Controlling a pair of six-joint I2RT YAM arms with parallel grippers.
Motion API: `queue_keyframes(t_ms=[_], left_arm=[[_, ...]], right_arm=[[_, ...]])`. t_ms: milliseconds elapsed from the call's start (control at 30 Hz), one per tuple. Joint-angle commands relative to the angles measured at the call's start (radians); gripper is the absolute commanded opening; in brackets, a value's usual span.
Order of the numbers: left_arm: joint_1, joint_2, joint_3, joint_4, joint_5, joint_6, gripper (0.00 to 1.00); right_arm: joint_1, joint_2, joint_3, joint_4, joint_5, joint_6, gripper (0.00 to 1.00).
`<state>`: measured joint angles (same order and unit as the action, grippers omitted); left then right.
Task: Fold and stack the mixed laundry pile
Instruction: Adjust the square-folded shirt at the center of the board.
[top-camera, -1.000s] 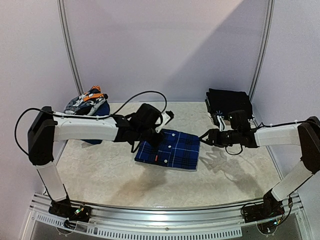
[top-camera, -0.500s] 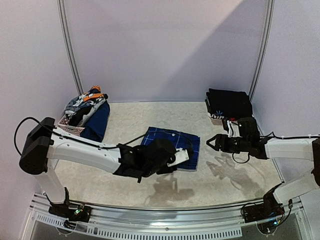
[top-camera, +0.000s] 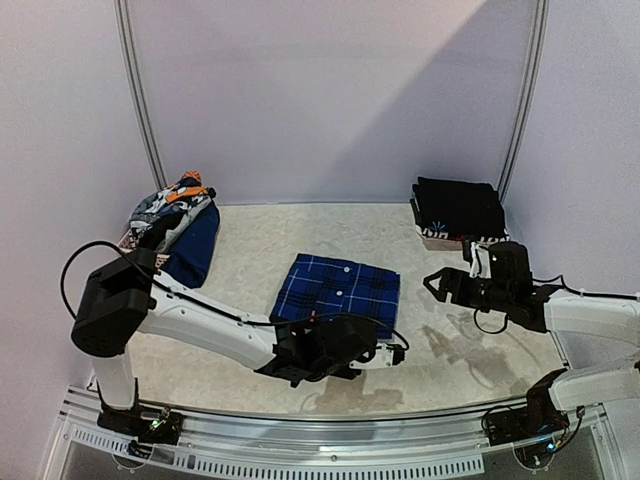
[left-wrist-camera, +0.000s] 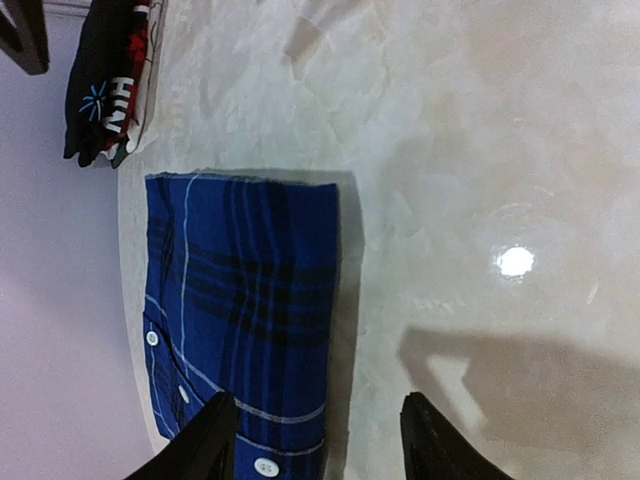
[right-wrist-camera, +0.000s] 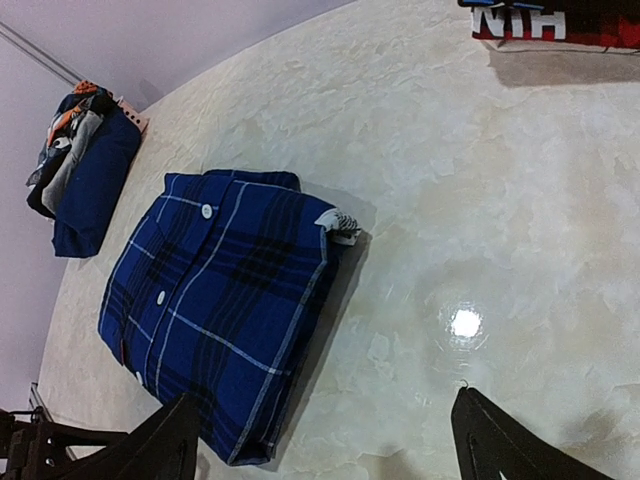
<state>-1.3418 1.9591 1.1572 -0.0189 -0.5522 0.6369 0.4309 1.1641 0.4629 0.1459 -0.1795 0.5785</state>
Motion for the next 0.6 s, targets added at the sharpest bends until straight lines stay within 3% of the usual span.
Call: queue_keyframes(t_ms=[0,233,567], left_arm=[[-0.007,0.060,0.056,-0.063,0.045,0.025,0.56],[0.006,0.142,0.126,-0.042,0.041,0.073,0.55],[0.054,0.219,0.219,-0.027,0.050,0.132,0.44]], right_arm=[[-0.006,-0.039,-0.029,-0.020,0.059,0.007,0.91],[-0.010,-0.046,-0.042,-0.019,0.063,0.002,0.93],[-0.012,-0.048,-0.048,-0.019,0.065,-0.019,0.93]])
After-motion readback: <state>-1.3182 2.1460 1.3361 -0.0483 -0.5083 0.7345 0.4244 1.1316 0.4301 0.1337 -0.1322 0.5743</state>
